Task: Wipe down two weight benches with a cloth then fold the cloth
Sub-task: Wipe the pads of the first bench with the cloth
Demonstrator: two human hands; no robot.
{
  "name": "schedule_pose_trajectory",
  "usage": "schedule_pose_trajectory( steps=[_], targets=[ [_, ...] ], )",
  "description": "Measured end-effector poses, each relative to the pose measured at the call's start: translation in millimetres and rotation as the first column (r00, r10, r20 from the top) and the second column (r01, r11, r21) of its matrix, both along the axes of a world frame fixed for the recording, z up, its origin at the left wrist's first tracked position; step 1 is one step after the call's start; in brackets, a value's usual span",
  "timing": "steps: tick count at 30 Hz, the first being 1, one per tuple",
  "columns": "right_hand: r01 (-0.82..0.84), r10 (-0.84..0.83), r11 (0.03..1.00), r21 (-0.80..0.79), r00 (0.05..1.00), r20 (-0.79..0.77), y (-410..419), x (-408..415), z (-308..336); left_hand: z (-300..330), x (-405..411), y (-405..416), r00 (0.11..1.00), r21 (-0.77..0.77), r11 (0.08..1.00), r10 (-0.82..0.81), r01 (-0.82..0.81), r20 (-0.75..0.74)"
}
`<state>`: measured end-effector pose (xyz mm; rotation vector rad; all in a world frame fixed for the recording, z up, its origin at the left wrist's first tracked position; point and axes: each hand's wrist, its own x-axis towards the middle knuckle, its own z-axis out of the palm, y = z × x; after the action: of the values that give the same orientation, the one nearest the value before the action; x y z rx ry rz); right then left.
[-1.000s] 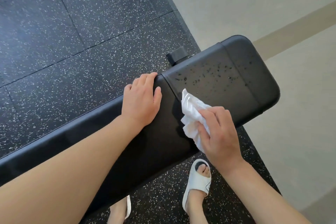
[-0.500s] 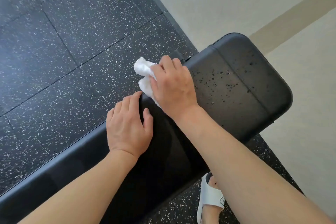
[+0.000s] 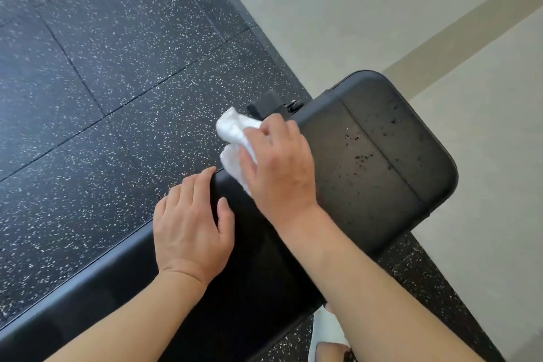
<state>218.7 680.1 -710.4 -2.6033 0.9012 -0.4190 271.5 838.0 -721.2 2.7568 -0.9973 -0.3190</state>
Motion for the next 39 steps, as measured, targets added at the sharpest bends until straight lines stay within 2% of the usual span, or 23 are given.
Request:
schedule_pose_trajectory(
  steps=[2,4,7,10,13,15,19,23,26,28,31,35,39],
  targets=[
    [-0.105,0.104,0.994,0.018,0.993,0.047,23,-7,-1,-1,0,-1,1.000,-0.026,1.000,0.006,-0.006,-0.003],
    [-0.135,0.133,0.991,0.019,0.988,0.082,20,-24,-4,-2,0,-1,1.000,-0.013,1.000,0.005,-0.005,-0.007],
    [-0.101,0.103,0.995,-0.025,0.990,0.098,-13,-64,-6,-1,0,-2,1.000,-0.014,1.000,-0.002,0.002,0.012],
    [0.003,0.003,0.998,-0.056,0.994,0.106,-52,-88,-5,-2,-1,-3,1.000,-0.021,1.000,0.009,-0.008,0.009],
    [0.150,-0.147,0.988,-0.040,0.986,0.073,-61,-62,-4,-2,0,-3,1.000,-0.016,1.000,0.005,-0.005,0.009],
    [0.181,-0.179,0.983,-0.023,0.982,0.061,-52,-29,-3,-1,-1,-3,1.000,-0.011,1.000,0.007,-0.007,0.009],
    [0.034,-0.034,0.999,-0.039,0.999,0.021,-15,5,-1,-2,-1,-3,1.000,-0.001,1.000,0.005,-0.005,0.003],
    [-0.083,0.080,0.996,0.030,0.992,0.093,10,-72,-3,-4,-1,-2,1.000,0.000,1.000,-0.001,0.001,0.015],
    [-0.077,0.074,0.996,0.038,0.994,0.081,-7,-154,-5,-1,-2,-4,1.000,-0.014,1.000,0.018,-0.018,0.013],
    [-0.064,0.063,0.998,0.013,0.995,0.080,-28,-177,-6,-1,-3,-5,1.000,-0.012,1.000,0.023,-0.023,0.008],
    [0.016,-0.015,1.000,-0.018,0.996,0.085,-52,-155,-9,-1,-3,-5,1.000,0.000,1.000,0.019,-0.019,0.010],
    [0.182,-0.178,0.983,-0.018,0.973,0.144,-77,-70,-8,-1,-3,-5,1.000,0.011,1.000,0.027,-0.027,0.005],
    [0.150,-0.147,0.988,-0.037,0.986,0.074,-84,-15,-4,-1,-4,-6,1.000,0.018,0.999,0.026,-0.026,0.005]
  ],
)
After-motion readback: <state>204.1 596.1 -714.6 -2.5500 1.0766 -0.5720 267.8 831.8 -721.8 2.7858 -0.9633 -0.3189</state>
